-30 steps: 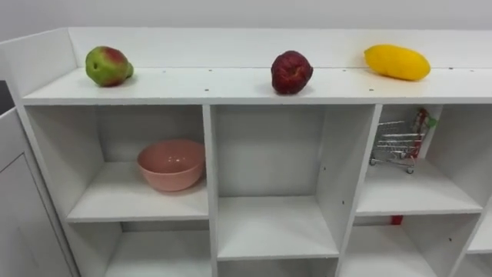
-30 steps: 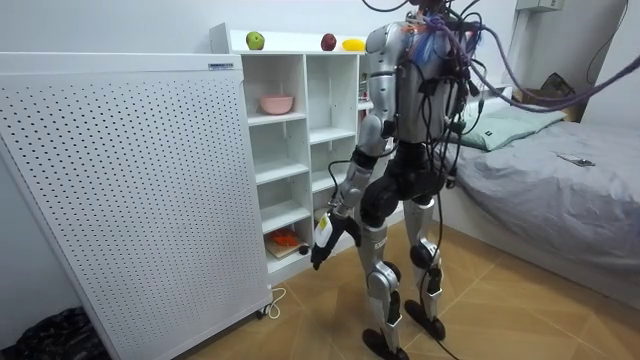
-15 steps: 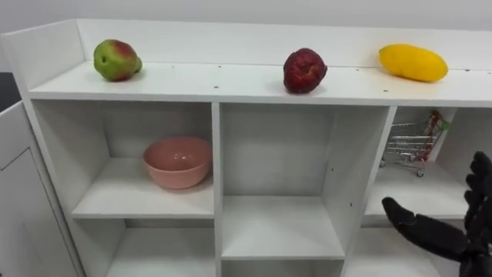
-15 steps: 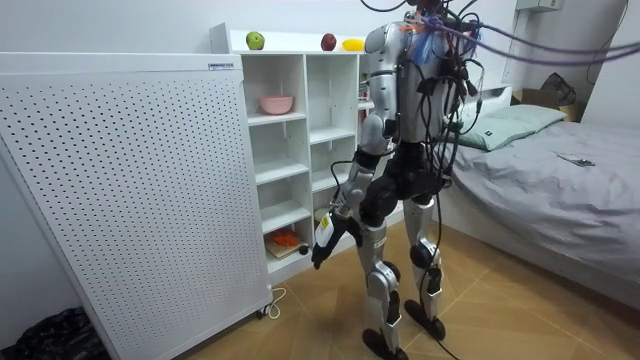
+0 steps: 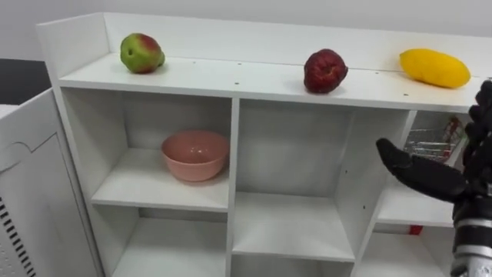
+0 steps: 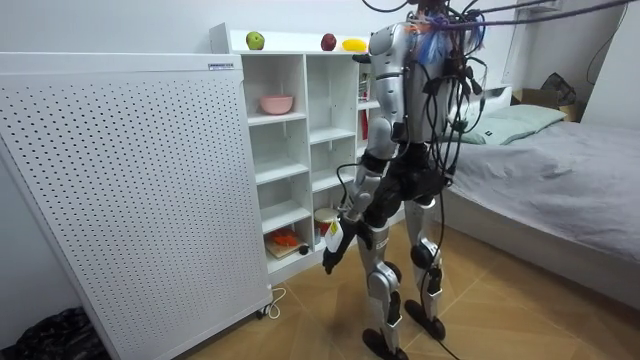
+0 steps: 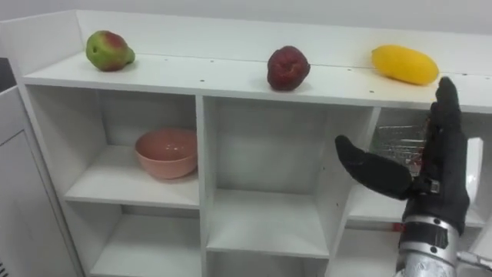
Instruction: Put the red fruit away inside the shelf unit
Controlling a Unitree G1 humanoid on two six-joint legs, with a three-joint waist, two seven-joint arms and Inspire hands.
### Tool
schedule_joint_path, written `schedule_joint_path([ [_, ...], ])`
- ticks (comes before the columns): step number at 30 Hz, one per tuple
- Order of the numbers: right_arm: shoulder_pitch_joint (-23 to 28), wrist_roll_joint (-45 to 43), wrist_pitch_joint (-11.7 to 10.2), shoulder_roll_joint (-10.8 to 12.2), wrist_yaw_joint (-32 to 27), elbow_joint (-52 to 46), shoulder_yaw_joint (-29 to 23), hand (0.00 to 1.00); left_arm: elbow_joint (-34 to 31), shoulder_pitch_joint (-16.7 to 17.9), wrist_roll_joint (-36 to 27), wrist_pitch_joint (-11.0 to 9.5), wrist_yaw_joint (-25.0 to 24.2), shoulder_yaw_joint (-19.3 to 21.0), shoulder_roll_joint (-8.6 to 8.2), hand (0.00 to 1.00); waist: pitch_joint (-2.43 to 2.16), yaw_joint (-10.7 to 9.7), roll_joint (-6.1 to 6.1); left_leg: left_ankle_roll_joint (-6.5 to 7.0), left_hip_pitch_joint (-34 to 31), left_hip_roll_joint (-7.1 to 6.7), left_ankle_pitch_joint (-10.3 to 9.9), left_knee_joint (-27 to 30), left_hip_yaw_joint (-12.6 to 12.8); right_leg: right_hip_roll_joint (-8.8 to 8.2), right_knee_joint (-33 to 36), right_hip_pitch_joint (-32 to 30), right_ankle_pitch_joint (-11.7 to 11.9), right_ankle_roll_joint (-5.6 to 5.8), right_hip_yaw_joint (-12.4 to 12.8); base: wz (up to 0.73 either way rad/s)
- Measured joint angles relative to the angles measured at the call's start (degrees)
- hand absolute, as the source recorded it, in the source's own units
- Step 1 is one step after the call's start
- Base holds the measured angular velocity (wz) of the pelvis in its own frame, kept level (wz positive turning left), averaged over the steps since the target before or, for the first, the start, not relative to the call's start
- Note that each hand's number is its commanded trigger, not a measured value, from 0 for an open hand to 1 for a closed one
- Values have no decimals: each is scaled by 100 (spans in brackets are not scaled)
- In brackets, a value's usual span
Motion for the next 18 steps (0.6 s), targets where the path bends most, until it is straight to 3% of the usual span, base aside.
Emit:
schedule_joint_path([
  [12,-151,8,7,-192,189,18,14,0,-181,-165,136,20,20,-7,13,0,64,168,-100,-3,-18,-7,2,-48,-228,6,-9,40,0,0,-164,7],
  [18,-767,-10,32,-198,131,583,36,0,-166,-163,133,41,27,-24,67,0,58,164,-148,-5,-45,-10,3,-44,-246,-1,-6,26,0,0,-303,1],
])
